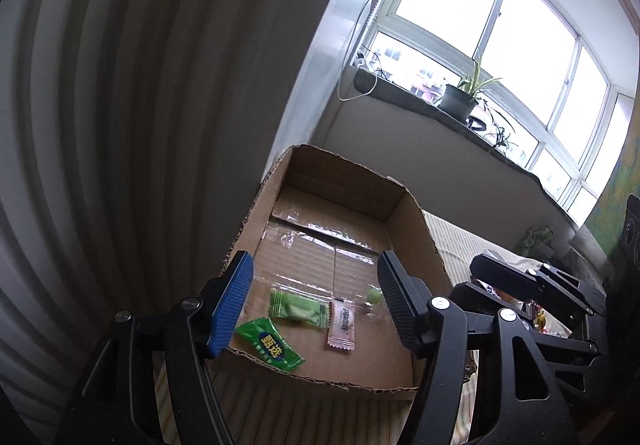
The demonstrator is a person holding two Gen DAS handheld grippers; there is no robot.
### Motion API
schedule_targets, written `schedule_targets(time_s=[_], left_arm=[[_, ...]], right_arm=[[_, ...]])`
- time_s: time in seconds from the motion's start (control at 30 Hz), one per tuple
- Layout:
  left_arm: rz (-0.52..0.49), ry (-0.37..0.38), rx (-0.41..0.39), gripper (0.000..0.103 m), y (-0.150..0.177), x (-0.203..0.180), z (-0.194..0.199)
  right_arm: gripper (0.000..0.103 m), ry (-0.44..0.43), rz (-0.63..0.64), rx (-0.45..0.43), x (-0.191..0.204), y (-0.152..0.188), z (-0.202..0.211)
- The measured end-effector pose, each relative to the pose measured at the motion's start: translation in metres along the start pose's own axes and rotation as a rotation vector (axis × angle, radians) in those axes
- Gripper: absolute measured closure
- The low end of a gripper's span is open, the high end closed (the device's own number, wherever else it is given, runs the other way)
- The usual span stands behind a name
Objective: Organize snacks
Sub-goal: 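Move both tools back from the box toward the snack pile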
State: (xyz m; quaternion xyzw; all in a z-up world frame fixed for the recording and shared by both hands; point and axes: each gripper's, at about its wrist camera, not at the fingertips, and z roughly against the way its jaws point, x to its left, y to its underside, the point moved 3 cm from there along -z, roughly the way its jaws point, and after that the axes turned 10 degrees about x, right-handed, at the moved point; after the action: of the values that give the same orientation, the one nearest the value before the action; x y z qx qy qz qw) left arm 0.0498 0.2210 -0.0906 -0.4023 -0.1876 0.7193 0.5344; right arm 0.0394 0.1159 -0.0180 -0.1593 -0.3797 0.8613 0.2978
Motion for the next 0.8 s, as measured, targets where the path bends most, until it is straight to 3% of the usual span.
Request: schedule_targets(time_s=[0.13,0.2,0.23,0.53,0.67,0.8], left_arm=[[0.031,-0.002,-0.014,0.039,0.001,0.005,0.012],[0.033,-0.008,-0.019,0.039,0.001,0.004,0.017],[0.031,-0.01,-0.021,0.039,0.001,0.003,0.02],[-0.018,-0.011,-0.029,0.039,0.003,-0.02,0.037],[-0.059,-0.009,-0.029,0.039,0.002,-0.042,0.039],[-0.108,-0.007,-0.024,0.033,0.003,-0.067,0.039]], right_arm=[[0.059,0.002,0.001,-0.022,0.004,0.006,0.011],[0.045,0.012,0.01,-0.05,0.009,0.008,0.017],[0.044,0.015,0.01,-0.061,0.012,0.008,0.02],[0.042,0.022,-0.017,-0.095,0.017,0.013,0.044],[0.031,0.036,-0.042,-0.105,0.01,0.024,0.056],[0.031,0.05,-0.077,-0.11,-0.002,0.036,0.069]])
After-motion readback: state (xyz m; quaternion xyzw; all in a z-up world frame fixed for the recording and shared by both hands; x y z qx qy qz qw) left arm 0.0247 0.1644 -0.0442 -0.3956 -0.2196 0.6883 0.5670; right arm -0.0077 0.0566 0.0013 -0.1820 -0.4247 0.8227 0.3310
